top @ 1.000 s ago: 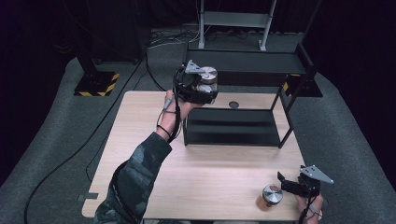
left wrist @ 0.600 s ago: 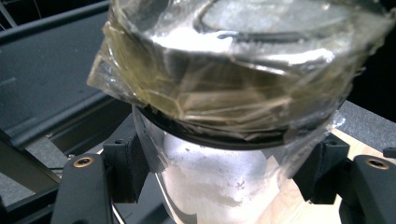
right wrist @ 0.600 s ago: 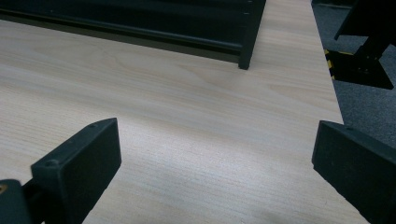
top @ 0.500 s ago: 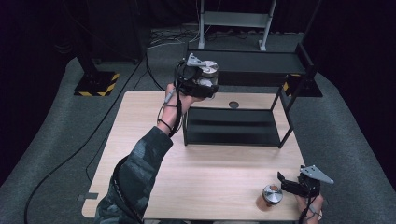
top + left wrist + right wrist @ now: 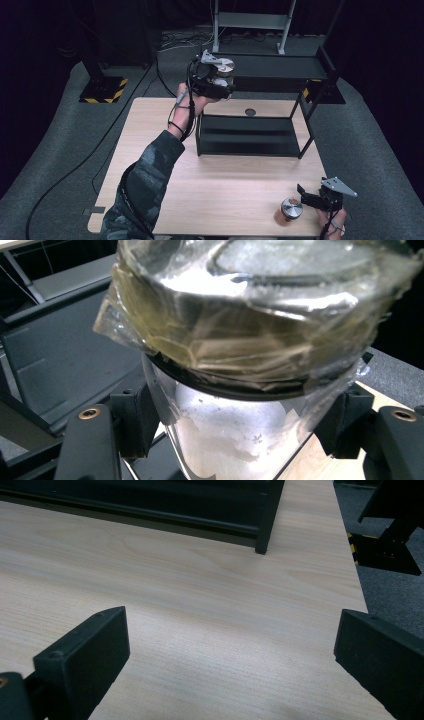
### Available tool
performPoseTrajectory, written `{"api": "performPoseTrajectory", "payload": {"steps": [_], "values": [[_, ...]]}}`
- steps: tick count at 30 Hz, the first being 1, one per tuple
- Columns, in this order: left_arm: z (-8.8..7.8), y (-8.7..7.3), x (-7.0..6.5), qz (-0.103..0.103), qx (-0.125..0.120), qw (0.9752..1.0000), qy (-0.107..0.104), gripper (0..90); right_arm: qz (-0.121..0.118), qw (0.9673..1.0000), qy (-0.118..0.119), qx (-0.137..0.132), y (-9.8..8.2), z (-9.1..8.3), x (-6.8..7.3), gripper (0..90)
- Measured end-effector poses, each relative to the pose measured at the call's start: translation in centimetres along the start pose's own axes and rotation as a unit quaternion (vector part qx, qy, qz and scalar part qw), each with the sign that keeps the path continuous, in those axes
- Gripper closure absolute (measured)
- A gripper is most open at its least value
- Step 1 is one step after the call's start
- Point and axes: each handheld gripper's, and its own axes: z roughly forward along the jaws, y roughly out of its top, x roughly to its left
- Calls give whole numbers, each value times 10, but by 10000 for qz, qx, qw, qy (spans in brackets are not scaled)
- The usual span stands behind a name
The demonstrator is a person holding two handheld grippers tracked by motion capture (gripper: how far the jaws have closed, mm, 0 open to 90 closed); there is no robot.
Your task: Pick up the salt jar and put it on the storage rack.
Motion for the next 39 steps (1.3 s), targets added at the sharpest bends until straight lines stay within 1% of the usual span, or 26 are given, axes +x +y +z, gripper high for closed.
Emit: {"api": "performPoseTrajectory", "payload": {"steps": [4, 10, 16, 24, 31, 35, 39], "values": [[-2, 2, 1, -11, -51, 10000, -11, 309, -2, 10000, 0, 7, 0, 0, 0, 1], [-6, 9, 0, 34, -123, 9999, -14, 309, -6, 10000, -2, 11, 0, 0, 0, 1], [-10, 18, 0, 48, -205, 9998, 63, 309, -5, 10000, -4, 10, 0, 0, 0, 1], [-11, 30, 1, 49, -227, 9996, 190, 309, -8, 10000, 0, 10, 0, 0, 0, 1], [-6, 39, 1, 24, -244, 9991, 344, 309, -9, 10000, -4, 12, 0, 0, 0, 1], [-2, 41, 2, -12, -262, 9987, 440, 309, -7, 10000, -2, 14, 0, 0, 0, 2], [3, 44, 3, -43, -231, 9984, 517, 309, -14, 10000, -3, 12, 0, 0, 0, 2]]}}
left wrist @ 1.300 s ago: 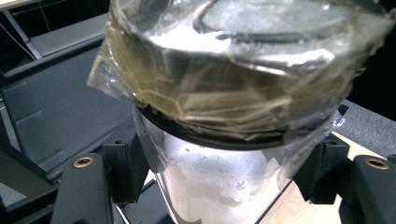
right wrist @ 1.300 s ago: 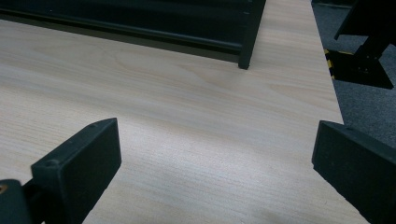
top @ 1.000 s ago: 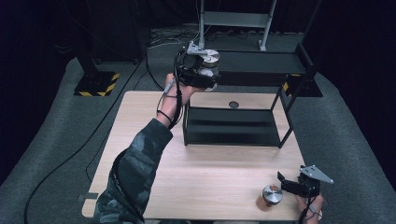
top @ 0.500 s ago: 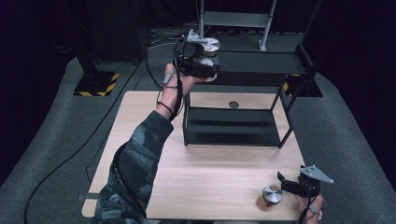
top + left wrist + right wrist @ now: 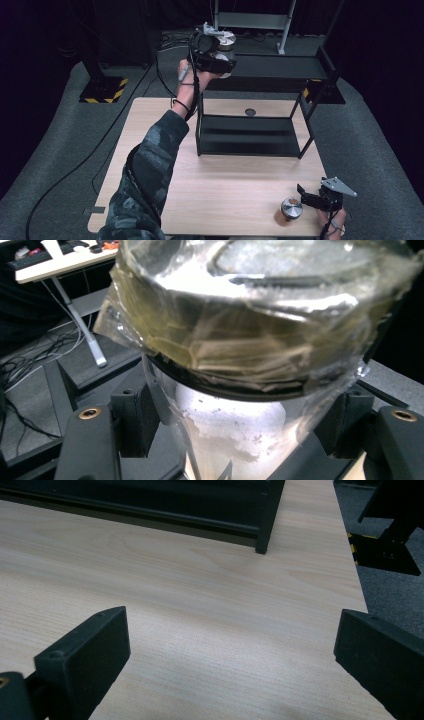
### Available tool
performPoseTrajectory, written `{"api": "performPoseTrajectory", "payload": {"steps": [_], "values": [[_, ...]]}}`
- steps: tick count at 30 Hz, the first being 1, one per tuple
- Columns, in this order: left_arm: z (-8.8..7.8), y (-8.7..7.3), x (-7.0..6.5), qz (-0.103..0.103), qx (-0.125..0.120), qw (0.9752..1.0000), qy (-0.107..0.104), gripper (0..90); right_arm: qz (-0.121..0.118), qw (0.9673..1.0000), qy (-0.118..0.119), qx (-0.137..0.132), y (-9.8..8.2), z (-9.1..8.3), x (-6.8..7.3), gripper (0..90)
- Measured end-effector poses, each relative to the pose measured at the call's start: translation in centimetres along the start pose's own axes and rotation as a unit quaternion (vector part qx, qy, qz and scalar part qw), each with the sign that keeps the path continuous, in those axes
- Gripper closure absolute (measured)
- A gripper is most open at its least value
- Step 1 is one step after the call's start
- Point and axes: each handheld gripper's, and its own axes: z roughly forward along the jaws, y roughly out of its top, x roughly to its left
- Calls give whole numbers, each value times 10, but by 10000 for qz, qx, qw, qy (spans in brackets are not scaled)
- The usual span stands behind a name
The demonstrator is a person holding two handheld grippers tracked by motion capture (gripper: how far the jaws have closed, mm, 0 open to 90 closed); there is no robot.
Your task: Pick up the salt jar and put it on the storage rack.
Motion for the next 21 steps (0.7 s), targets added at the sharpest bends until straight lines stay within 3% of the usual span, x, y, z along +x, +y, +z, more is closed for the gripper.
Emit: {"api": "performPoseTrajectory", "payload": {"steps": [10, 21], "values": [[15, 1, -1, -45, 9, 9997, 256, 309, 8, 10000, 1, -9, 0, 0, 0, 2], [35, 2, 5, -306, 107, 9986, 421, 309, 16, 10000, 13, -16, -1, 0, -1, 2]]}}
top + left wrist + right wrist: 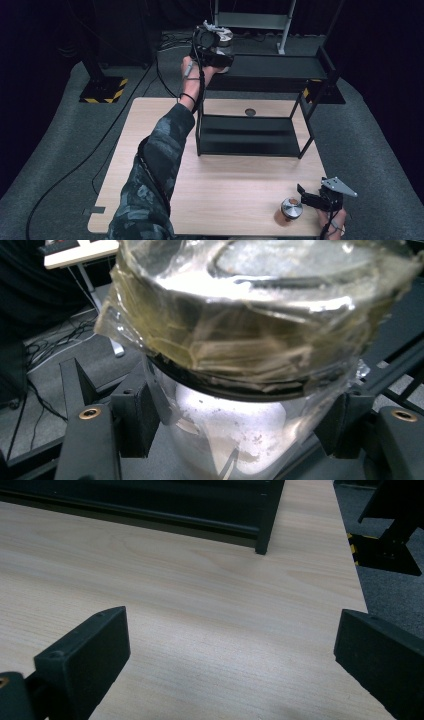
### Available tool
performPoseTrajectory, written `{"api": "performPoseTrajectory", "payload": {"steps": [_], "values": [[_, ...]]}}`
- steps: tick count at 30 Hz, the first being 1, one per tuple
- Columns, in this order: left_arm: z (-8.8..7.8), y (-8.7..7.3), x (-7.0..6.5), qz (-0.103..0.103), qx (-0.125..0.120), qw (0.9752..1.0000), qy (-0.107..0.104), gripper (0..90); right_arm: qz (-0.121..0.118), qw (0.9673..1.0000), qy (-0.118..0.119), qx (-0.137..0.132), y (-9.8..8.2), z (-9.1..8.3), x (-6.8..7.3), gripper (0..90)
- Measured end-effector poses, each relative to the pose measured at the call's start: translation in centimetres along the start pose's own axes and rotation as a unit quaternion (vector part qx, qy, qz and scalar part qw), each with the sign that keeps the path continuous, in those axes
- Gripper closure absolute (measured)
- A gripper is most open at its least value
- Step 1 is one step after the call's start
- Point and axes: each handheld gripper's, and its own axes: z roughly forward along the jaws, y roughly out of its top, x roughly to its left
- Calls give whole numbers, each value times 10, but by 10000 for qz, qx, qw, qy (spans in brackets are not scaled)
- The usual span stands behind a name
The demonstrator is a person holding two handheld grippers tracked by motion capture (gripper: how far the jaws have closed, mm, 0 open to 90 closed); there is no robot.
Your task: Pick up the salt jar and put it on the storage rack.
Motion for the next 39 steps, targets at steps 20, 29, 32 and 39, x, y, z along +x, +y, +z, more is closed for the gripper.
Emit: {"api": "performPoseTrajectory", "payload": {"steps": [20, 29, 32, 39], "values": [[22, 3, 0, -213, 163, 9996, 90, 308, 0, 10000, 10, -7, 0, 0, 0, 2], [25, 4, -3, -189, 158, 9997, 75, 308, 3, 10000, 7, -14, -1, 0, 0, 2], [26, 3, -3, -220, 133, 9997, 45, 308, -1, 10000, 5, -11, 0, 0, 0, 2], [29, 2, -4, -293, 96, 9995, -11, 308, 1, 10000, 3, -13, 0, 0, 0, 2]]}}
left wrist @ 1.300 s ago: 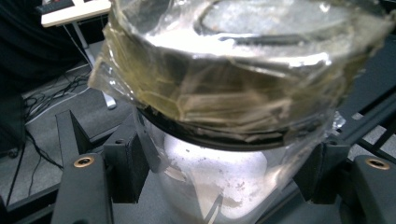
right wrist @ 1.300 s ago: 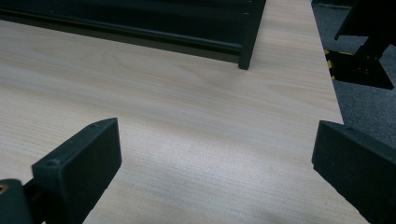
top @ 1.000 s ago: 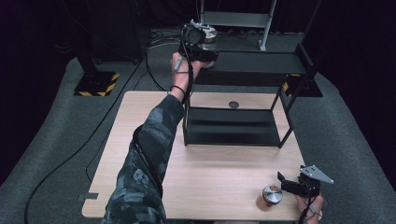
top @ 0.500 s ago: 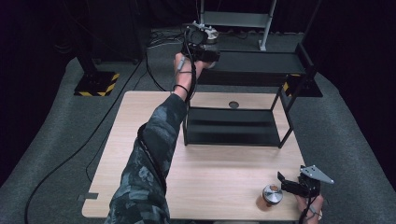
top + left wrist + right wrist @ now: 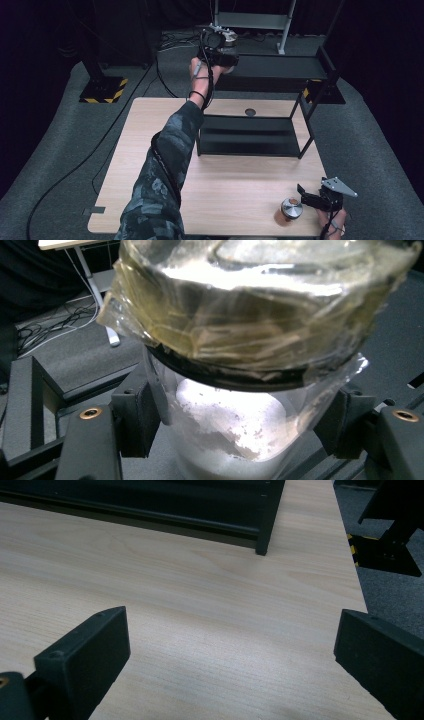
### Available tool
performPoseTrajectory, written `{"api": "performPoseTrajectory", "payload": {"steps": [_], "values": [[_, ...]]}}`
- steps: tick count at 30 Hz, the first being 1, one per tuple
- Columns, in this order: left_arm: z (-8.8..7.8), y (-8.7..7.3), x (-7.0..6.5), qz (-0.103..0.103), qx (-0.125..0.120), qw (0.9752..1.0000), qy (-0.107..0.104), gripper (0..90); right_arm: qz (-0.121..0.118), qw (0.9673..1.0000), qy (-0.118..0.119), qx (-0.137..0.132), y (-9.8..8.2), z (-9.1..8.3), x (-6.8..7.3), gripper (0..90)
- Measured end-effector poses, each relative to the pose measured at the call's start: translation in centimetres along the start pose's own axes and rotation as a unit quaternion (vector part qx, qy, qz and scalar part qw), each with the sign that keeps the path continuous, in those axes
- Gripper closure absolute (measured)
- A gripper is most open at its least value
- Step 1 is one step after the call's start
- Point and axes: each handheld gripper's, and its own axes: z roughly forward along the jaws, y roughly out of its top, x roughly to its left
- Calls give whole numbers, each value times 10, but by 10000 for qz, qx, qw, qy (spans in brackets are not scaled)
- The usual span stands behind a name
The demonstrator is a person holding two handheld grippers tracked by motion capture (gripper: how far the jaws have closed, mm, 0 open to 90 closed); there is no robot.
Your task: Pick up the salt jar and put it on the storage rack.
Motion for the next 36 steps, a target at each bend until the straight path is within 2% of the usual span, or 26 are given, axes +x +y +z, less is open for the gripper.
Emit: {"api": "performPoseTrajectory", "payload": {"steps": [4, 14, 31, 36], "values": [[1, -2, -1, -79, -38, 10000, -11, 307, -4, 10000, -2, -4, 0, 0, 0, 2], [2, -2, -4, -97, -43, 9999, 7, 307, -16, 10000, -6, 11, 0, 0, 0, 2], [2, -1, -7, -66, -38, 10000, 43, 290, -19, 10000, -9, 7, 0, 0, 1, 2], [-1, 6, -9, 6, 62, 10000, 65, 259, -17, 10000, -15, 1, 0, 0, 1, 2]]}}
